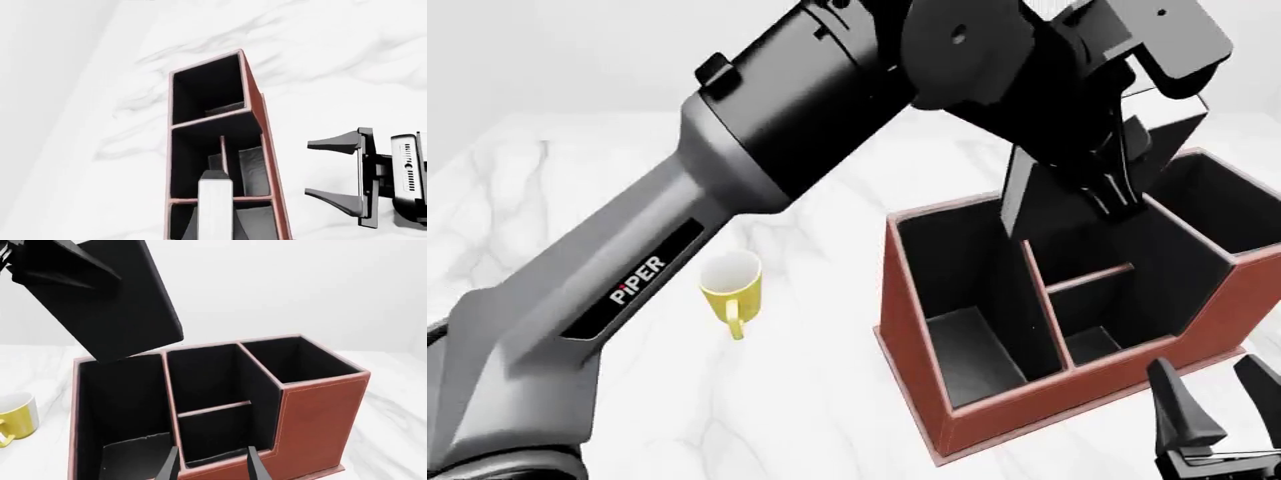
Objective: Pick up the book and place it in the back compartment of the caddy.
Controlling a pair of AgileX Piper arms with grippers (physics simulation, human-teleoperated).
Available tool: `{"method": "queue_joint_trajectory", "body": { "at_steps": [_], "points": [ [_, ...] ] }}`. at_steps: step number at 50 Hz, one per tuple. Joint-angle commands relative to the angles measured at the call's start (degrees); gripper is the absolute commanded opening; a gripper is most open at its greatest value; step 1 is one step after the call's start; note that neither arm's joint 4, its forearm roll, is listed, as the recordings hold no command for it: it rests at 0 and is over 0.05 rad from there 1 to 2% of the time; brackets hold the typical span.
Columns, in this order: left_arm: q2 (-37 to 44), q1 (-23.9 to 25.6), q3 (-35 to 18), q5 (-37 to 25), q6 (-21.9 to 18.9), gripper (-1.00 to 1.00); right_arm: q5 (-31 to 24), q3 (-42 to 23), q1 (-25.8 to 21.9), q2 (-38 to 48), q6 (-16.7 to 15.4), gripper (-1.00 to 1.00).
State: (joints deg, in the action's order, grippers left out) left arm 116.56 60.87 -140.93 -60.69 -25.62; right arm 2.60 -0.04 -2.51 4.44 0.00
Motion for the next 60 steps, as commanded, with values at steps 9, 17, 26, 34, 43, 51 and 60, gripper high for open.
{"method": "queue_joint_trajectory", "body": {
  "at_steps": [9, 17, 26, 34, 43, 51, 60],
  "points": [
    [2.7, 3.1, 7.9, 11.2, 3.3, -1.00, -1.0, 0.0, -0.2, -1.2, -0.1, 1.00],
    [3.8, 3.0, 11.0, 14.6, 3.9, -1.00, -0.3, 0.0, -0.4, -0.2, 0.1, 1.00],
    [4.3, 2.9, 14.8, 17.9, 4.5, -1.00, -0.2, 0.0, -0.4, 0.0, 0.2, 1.00],
    [4.4, 3.3, 16.3, 20.4, 5.5, -1.00, -0.1, 0.0, -0.4, 0.2, 0.4, 1.00],
    [4.7, 3.0, 17.2, 23.8, 5.3, -1.00, 0.2, 0.0, -0.4, 0.6, 0.5, 1.00],
    [5.4, 3.1, 16.8, 24.2, 5.3, -1.00, -0.4, 0.0, -0.5, -0.1, 0.5, 1.00],
    [6.8, 3.2, 16.6, 25.2, 5.4, -1.00, -0.2, 0.0, -0.5, 0.2, 0.6, 1.00]
  ]
}}
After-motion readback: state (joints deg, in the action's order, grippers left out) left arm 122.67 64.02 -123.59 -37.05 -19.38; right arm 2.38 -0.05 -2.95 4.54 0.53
